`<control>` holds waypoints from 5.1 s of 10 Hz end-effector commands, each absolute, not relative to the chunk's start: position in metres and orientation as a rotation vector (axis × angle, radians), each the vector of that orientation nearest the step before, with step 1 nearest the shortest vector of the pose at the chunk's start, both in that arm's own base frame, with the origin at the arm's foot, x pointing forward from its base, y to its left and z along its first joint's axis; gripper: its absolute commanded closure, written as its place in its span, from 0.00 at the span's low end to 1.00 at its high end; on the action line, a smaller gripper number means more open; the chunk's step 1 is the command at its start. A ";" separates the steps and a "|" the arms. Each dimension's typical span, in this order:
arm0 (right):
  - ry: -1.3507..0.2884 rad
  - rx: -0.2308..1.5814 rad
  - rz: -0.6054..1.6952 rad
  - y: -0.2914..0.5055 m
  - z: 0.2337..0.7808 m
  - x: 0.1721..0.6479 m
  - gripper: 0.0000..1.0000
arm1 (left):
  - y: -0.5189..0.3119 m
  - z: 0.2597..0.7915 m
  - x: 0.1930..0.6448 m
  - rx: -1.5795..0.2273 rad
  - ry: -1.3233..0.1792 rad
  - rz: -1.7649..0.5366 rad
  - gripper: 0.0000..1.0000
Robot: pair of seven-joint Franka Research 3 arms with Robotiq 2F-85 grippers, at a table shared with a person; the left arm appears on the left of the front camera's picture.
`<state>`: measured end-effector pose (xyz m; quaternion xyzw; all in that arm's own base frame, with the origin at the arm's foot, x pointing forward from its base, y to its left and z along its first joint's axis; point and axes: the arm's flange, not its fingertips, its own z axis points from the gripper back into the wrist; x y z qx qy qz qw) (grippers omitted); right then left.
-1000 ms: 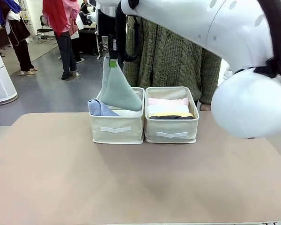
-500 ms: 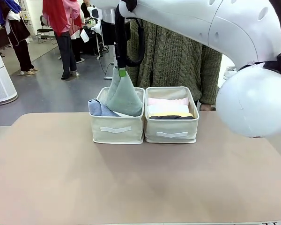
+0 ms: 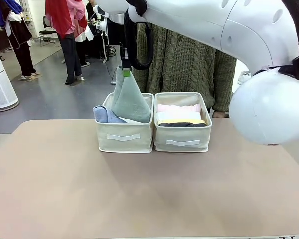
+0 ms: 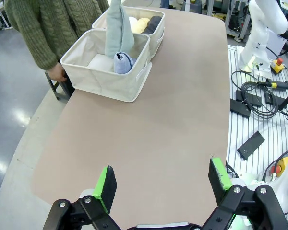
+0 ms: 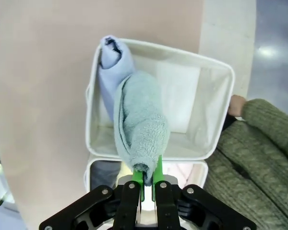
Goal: Sort the towels based on their folding style.
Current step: Pick up another triangle-folded towel from the table and place it in the left Fabric basket.
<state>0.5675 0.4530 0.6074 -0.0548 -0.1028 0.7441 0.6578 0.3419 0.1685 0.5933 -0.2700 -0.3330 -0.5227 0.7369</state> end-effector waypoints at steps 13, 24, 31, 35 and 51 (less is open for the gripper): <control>-0.211 0.118 1.898 0.450 0.528 0.607 0.91 | 0.168 0.590 0.341 -0.583 -0.761 -1.159 0.00; -0.217 0.058 1.938 0.452 0.499 0.612 0.00 | 0.168 0.590 0.341 -0.583 -0.761 -1.159 0.00; -0.243 0.066 1.940 0.453 0.504 0.612 0.00 | 0.168 0.590 0.341 -0.583 -0.761 -1.159 0.00; 0.177 0.122 1.811 0.399 0.536 0.529 0.00 | 0.168 0.590 0.341 -0.583 -0.761 -1.159 0.00; -0.180 0.113 1.107 0.087 0.615 0.403 0.00 | 0.168 0.590 0.341 -0.583 -0.761 -1.159 0.00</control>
